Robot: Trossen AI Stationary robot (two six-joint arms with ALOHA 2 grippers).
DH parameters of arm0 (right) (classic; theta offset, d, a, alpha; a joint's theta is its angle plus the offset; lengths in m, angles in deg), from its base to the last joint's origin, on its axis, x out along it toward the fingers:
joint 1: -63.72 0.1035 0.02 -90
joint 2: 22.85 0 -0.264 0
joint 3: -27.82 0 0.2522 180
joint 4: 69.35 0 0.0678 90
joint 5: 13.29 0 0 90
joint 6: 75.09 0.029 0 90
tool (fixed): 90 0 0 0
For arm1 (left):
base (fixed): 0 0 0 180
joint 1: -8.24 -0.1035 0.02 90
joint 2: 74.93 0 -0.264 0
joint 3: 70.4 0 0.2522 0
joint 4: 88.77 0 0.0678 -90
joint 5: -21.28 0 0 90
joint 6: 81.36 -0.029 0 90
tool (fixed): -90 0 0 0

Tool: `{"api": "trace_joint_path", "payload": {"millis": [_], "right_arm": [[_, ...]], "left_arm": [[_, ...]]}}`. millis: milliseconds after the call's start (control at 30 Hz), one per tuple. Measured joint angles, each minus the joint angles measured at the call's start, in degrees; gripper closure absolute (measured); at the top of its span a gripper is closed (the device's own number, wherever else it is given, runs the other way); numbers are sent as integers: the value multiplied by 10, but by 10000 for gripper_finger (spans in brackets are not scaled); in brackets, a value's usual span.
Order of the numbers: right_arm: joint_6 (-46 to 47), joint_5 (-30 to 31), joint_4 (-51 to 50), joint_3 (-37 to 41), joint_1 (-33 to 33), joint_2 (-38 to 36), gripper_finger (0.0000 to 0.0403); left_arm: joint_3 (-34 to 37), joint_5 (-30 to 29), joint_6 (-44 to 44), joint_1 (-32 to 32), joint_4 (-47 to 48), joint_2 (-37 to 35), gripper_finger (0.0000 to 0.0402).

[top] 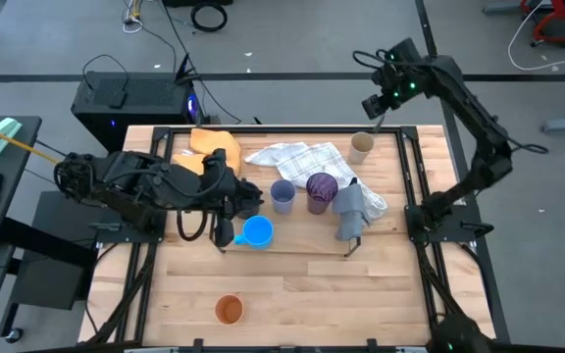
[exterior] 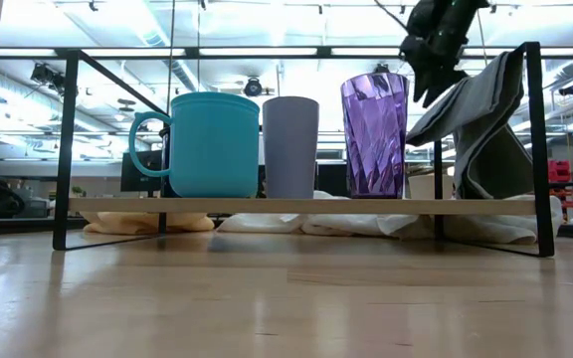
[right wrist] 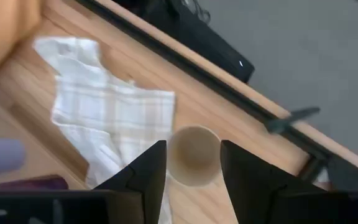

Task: Stack small to large cups/mugs on shelf
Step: Put the white cup on the shelf

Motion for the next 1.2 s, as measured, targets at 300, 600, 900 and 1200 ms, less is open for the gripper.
{"api": "trace_joint_path", "payload": {"millis": [300,600,900,1200], "right_arm": [[-29,27,-53,44,-16,67,245],[-17,63,35,137,-16,75,245],[-7,61,107,208,-16,75,245],[8,48,166,250,-16,75,245]], "left_arm": [[0,-10,-4,-16,0,0,308],[0,-13,-19,-29,-1,0,305],[0,-13,-20,-32,-1,0,307],[0,-13,-20,-32,-1,0,305]]}}
